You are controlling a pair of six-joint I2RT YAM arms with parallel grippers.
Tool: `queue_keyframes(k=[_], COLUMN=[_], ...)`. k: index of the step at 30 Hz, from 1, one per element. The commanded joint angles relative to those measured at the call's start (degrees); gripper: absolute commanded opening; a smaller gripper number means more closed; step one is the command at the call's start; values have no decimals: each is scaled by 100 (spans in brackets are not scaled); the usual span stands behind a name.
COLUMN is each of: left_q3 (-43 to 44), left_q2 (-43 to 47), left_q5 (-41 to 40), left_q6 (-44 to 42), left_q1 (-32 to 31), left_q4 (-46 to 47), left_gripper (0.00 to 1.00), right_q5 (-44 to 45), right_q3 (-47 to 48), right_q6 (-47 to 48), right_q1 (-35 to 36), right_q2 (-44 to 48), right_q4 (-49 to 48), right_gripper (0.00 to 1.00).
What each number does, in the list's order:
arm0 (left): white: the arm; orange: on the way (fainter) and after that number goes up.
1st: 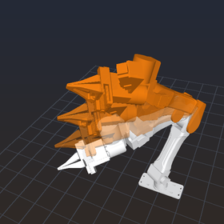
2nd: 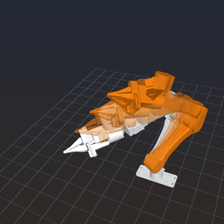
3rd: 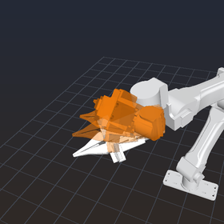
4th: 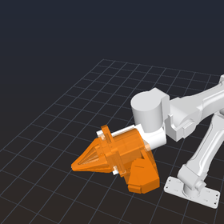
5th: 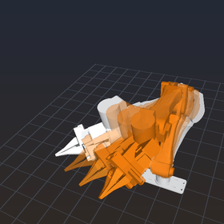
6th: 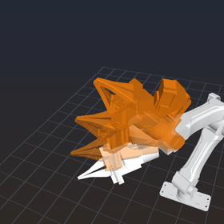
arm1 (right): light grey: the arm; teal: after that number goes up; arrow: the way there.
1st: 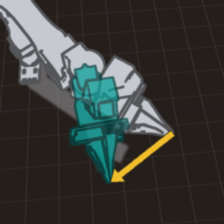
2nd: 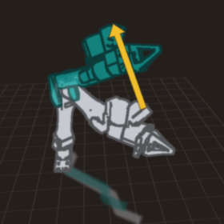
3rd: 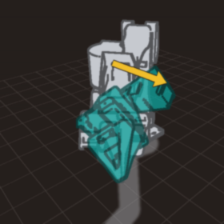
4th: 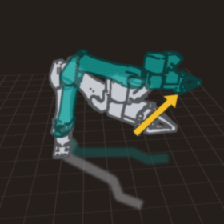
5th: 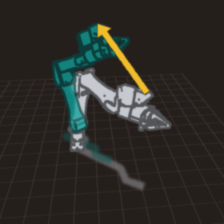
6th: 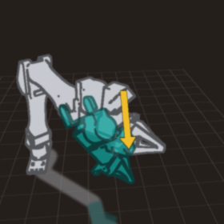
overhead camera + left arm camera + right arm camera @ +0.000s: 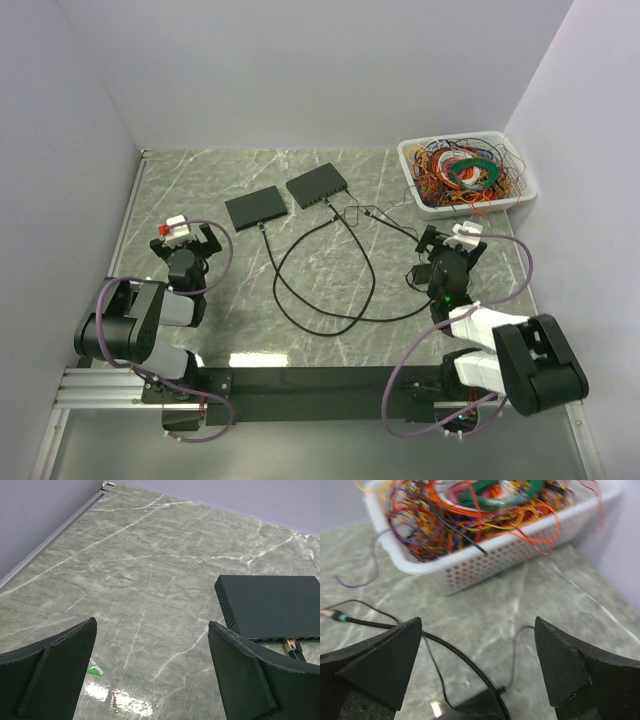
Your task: Insert the plug into the switch port
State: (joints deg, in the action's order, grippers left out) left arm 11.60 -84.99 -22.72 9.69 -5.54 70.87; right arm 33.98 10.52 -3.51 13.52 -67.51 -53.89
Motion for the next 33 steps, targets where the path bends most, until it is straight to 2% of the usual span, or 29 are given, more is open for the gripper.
queue_keyframes(k=[1, 7, 9, 11, 13, 33], left_q3=[89, 89, 89, 97, 89, 89], left_q2=[79, 88, 88, 79, 88, 88], left_q5=[75, 75, 75, 75, 75, 66], left_q6=[-11, -20, -20, -20, -20, -11], left_q1=[27, 27, 27, 27, 35, 27], left_q4=[322, 313, 322, 322, 322, 322], left_gripper=[99, 99, 99, 100, 99, 99], right_q5=[-516, -857, -1032, -1068, -1139, -1051], right_q3=[38, 187, 169, 12, 72, 29], right_q6=[95, -202, -325, -265, -405, -326], right_q1=[-139, -419, -516, -631, -649, -640], right_q2=[-524, -474, -553, -807, -703, -703], right_q4=[-1175, -879, -931, -1587, -1274, -1317], right_gripper=[100, 100, 100, 100, 100, 100])
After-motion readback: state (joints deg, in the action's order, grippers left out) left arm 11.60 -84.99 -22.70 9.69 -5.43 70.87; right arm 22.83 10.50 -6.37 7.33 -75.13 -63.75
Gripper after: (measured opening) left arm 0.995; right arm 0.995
